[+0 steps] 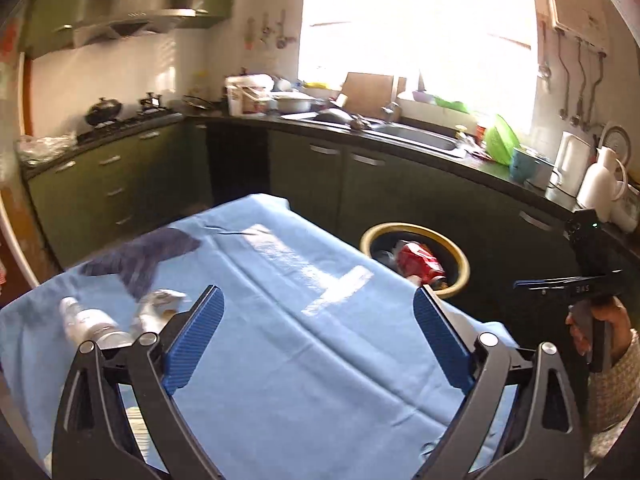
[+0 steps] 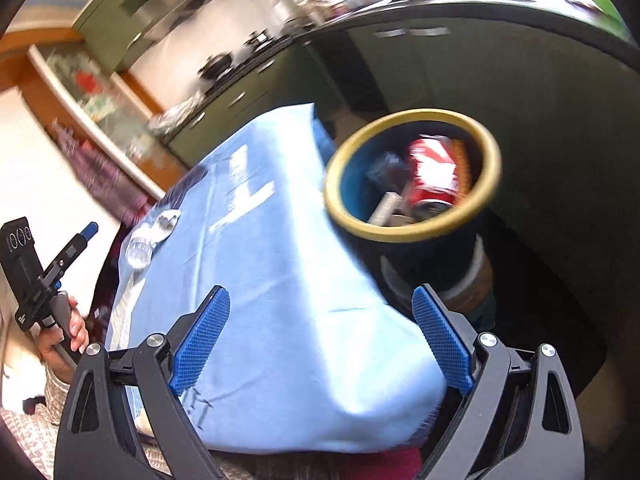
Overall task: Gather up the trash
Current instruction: 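Reach the right gripper to the white snack wrapper and grasp it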
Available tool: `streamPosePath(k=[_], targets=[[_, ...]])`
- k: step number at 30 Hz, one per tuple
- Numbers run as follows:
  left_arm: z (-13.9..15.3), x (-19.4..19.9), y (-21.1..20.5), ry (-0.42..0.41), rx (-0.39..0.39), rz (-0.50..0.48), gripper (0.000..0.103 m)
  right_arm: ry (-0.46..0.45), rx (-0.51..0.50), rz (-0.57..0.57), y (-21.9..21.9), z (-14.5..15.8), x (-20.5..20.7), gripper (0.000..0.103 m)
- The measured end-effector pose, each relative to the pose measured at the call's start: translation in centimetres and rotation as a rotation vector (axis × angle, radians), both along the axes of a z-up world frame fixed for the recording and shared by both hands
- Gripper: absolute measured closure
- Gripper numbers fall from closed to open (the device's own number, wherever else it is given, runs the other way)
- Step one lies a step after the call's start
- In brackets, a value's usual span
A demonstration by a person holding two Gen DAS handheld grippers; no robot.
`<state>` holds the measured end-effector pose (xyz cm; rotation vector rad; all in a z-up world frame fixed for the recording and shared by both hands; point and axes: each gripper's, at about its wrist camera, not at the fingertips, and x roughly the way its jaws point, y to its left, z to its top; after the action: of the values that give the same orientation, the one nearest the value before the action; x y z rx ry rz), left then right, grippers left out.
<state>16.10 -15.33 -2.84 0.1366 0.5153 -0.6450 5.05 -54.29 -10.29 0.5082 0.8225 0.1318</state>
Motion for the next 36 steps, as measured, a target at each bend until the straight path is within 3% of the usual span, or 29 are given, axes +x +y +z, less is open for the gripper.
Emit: streamPosePath(k=[3,5,8,12,15,17,22,36], targets=[[-0.6,0.3,5.5,-0.080,0.017,0.180,0.010,-0.015,-0.066,0.121,5.2,1.9,3.3,0.012],[-1.1,0.8,8.6,-0.086,0.018,0.278,0.010,-0.035,-0.101,0.208,8.9,3.2,5.5,0.012],[-1.8,1.2,12.8,-0.070,-0.028,0.381,0.010,-0.044,-0.154,0.340,14.8,4.8,9.8,0.012],[-2.9,0.6,15.9,-0.115,-0.034,0.511,0.009,-0.013,-0.177,0.459,22.4,5.4,16.2,0.012],[-3.1,0.6,17.0,-0.117,-0.070,0.534,0.008,0.048,-0.160,0.516,27.1,4.9,21.2,0.012],[-3.2,0.4,17.2,-0.121,-0.082,0.544,0.007,0.073,-0.199,0.526,29.8,4.5,24.4,0.012],[-3.8,0.2,15.9,-0.131,-0.012,0.532,0.007,0.135,-0.314,0.571,34.0,2.6,29.8,0.012],[-3.9,0.2,17.6,-0.086,-0.085,0.567,0.007,0.259,-0.470,0.699,38.7,-0.9,32.5,0.012]])
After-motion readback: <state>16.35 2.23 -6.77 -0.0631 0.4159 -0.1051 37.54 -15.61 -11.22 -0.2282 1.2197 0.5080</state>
